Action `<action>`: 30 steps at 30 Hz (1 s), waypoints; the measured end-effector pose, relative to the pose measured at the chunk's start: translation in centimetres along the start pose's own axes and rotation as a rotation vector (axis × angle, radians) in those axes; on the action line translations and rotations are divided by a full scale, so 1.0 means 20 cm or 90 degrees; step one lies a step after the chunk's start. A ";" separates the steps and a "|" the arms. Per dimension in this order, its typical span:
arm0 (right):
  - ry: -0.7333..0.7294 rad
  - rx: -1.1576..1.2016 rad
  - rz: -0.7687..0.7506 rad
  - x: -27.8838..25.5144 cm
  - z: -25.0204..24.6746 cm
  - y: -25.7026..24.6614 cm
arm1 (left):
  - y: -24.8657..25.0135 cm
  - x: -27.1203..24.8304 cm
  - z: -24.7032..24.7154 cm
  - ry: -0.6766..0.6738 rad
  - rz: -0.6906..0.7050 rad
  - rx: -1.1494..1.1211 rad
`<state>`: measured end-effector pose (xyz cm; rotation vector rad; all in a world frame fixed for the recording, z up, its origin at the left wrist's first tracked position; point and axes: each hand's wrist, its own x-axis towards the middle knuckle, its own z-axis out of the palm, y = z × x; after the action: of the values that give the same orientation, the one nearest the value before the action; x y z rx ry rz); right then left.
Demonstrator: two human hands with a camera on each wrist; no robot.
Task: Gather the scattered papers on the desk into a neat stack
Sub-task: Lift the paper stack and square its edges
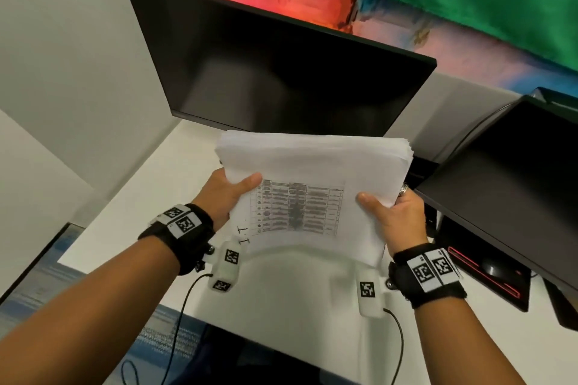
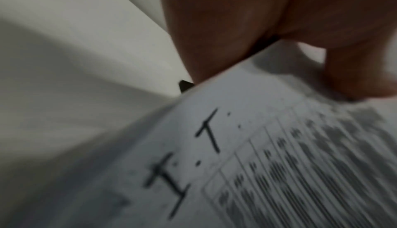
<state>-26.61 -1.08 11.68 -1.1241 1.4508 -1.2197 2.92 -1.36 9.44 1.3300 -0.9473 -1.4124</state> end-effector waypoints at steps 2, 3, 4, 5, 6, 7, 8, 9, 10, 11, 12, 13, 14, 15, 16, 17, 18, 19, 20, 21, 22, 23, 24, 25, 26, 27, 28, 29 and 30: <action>0.056 -0.026 -0.037 -0.02 -0.01 0.02 | -0.01 -0.03 0.08 0.083 0.081 0.095; 0.079 -0.029 -0.061 -0.04 0.00 0.03 | -0.02 -0.05 0.13 0.133 0.113 0.116; 0.101 -0.035 -0.074 -0.08 0.02 0.06 | -0.04 -0.06 0.16 0.162 0.132 0.116; 0.124 -0.043 -0.070 -0.12 0.03 0.10 | -0.08 -0.07 0.18 0.170 0.149 0.121; 0.146 -0.045 -0.054 -0.15 0.05 0.14 | -0.11 -0.08 0.19 0.163 0.151 0.130; 0.163 -0.036 -0.027 -0.18 0.06 0.18 | -0.15 -0.08 0.18 0.149 0.140 0.149; 0.171 -0.021 0.005 -0.20 0.07 0.23 | -0.18 -0.08 0.16 0.121 0.127 0.181; 0.171 -0.009 0.030 -0.20 0.07 0.26 | -0.20 -0.08 0.14 0.093 0.118 0.208; 0.168 -0.002 0.044 -0.21 0.06 0.28 | -0.21 -0.08 0.13 0.075 0.109 0.214; 0.167 -0.001 0.053 -0.21 0.05 0.28 | -0.21 -0.08 0.12 0.066 0.101 0.210; 0.169 0.003 0.059 -0.20 0.04 0.28 | -0.19 -0.07 0.12 0.060 0.097 0.203; 0.173 0.007 0.061 -0.20 0.03 0.26 | -0.18 -0.07 0.11 0.060 0.093 0.195; 0.178 0.014 0.061 -0.19 0.02 0.25 | -0.17 -0.06 0.09 0.061 0.093 0.188; 0.180 0.018 0.057 -0.18 0.00 0.23 | -0.16 -0.05 0.08 0.056 0.095 0.189; 0.176 0.014 0.047 -0.19 0.00 0.22 | -0.15 -0.05 0.06 0.048 0.092 0.189; 0.169 0.002 0.025 -0.19 -0.01 0.22 | -0.15 -0.05 0.05 0.039 0.088 0.181; 0.160 -0.013 -0.007 -0.19 -0.01 0.22 | -0.14 -0.05 0.05 0.027 0.089 0.168; 0.153 -0.028 -0.049 -0.20 -0.01 0.23 | -0.12 -0.05 0.05 0.023 0.096 0.156; 0.146 -0.059 -0.100 -0.20 0.00 0.23 | -0.11 -0.05 0.05 0.026 0.111 0.145; 0.141 -0.111 -0.159 -0.20 0.00 0.23 | -0.10 -0.05 0.07 0.039 0.131 0.141; 0.136 -0.179 -0.212 -0.21 0.00 0.23 | -0.09 -0.04 0.08 0.059 0.152 0.141; 0.136 -0.240 -0.248 -0.21 0.00 0.23 | -0.08 -0.04 0.10 0.077 0.170 0.147; 0.137 -0.275 -0.266 -0.21 0.00 0.23 | -0.07 -0.04 0.11 0.091 0.184 0.154; 0.139 -0.293 -0.277 -0.21 0.00 0.23 | -0.07 -0.04 0.12 0.101 0.195 0.158; 0.146 -0.302 -0.290 -0.21 0.00 0.23 | -0.07 -0.04 0.13 0.110 0.204 0.163; 0.152 -0.309 -0.304 -0.21 0.00 0.23 | -0.08 -0.04 0.14 0.117 0.212 0.168; 0.155 -0.313 -0.317 -0.21 0.00 0.23 | -0.08 -0.04 0.14 0.123 0.219 0.173; 0.153 -0.314 -0.322 -0.21 0.00 0.22 | -0.08 -0.04 0.14 0.129 0.224 0.177; 0.152 -0.317 -0.323 -0.21 0.00 0.22 | -0.08 -0.04 0.15 0.136 0.224 0.175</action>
<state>-26.29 3.40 7.57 -1.8156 1.7737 -1.4084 -0.24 -0.44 8.33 1.3987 -1.1926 -0.8777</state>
